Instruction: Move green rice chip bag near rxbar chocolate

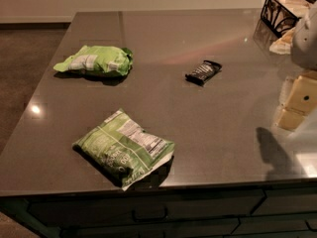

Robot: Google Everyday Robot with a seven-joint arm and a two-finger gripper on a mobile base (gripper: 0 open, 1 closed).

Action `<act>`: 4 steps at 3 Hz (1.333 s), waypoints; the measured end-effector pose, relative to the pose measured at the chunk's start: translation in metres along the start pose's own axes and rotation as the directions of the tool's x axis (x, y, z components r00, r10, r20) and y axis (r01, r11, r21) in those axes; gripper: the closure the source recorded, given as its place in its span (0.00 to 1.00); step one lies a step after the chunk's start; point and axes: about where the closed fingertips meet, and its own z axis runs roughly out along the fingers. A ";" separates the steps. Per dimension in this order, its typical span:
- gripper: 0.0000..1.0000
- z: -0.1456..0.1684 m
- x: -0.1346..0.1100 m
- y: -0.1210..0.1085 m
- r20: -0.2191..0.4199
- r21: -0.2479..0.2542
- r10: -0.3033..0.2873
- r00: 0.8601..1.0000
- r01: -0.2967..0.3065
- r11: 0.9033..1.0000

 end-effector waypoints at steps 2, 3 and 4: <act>0.00 0.005 -0.008 -0.006 -0.004 -0.008 -0.004 1.000 0.004 1.000; 0.00 0.027 -0.038 -0.029 0.066 -0.035 0.029 0.997 -0.026 0.999; 0.00 0.052 -0.082 -0.058 0.143 -0.046 0.066 0.987 -0.060 0.997</act>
Offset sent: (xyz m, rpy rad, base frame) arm 0.0194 0.0140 -0.0089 -0.0102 0.0430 0.0100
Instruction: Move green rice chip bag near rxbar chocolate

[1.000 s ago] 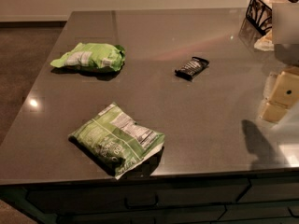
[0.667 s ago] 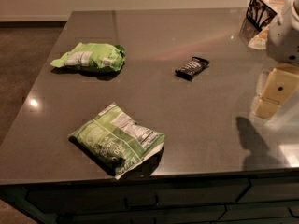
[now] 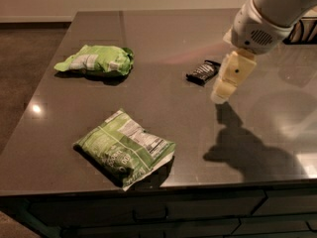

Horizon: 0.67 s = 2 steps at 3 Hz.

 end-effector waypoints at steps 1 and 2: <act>0.00 0.026 -0.042 -0.022 0.064 0.010 0.025 0.998 -0.025 1.000; 0.00 0.055 -0.090 -0.036 0.095 0.021 0.017 0.995 -0.019 1.000</act>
Offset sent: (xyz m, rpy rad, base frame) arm 0.1135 0.1458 -0.0192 0.1121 -0.0737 0.0064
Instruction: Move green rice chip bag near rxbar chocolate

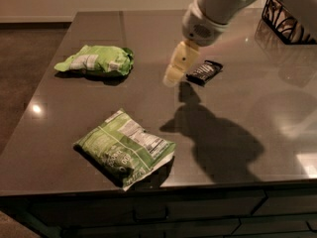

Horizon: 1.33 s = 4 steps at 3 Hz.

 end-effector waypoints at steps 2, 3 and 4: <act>0.00 0.074 -0.079 -0.013 -0.025 -0.031 -0.046 0.999 0.045 0.998; 0.00 0.110 -0.106 -0.023 -0.067 -0.037 -0.062 0.996 0.060 0.998; 0.00 0.136 -0.125 -0.030 -0.100 -0.042 -0.072 0.992 0.068 0.997</act>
Offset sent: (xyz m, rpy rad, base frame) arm 0.0900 0.1441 -0.0459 -0.0629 0.0438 0.0663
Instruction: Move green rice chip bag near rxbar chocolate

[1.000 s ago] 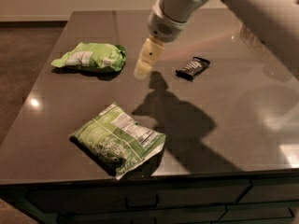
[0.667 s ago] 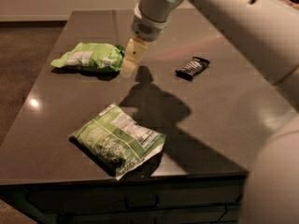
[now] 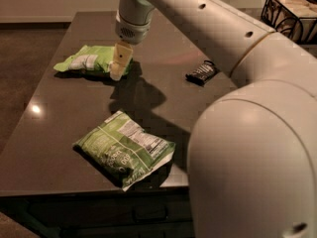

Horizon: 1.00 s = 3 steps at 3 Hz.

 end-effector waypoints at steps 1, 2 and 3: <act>0.00 0.016 -0.018 -0.005 -0.015 -0.013 -0.001 1.000 0.001 1.000; 0.00 0.031 -0.031 -0.005 -0.032 -0.033 -0.009 0.999 0.008 0.999; 0.16 0.037 -0.034 -0.005 -0.046 -0.049 -0.013 0.999 0.011 0.999</act>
Offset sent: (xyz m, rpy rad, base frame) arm 0.0282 0.0515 -0.0195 -0.0432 0.0579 0.0230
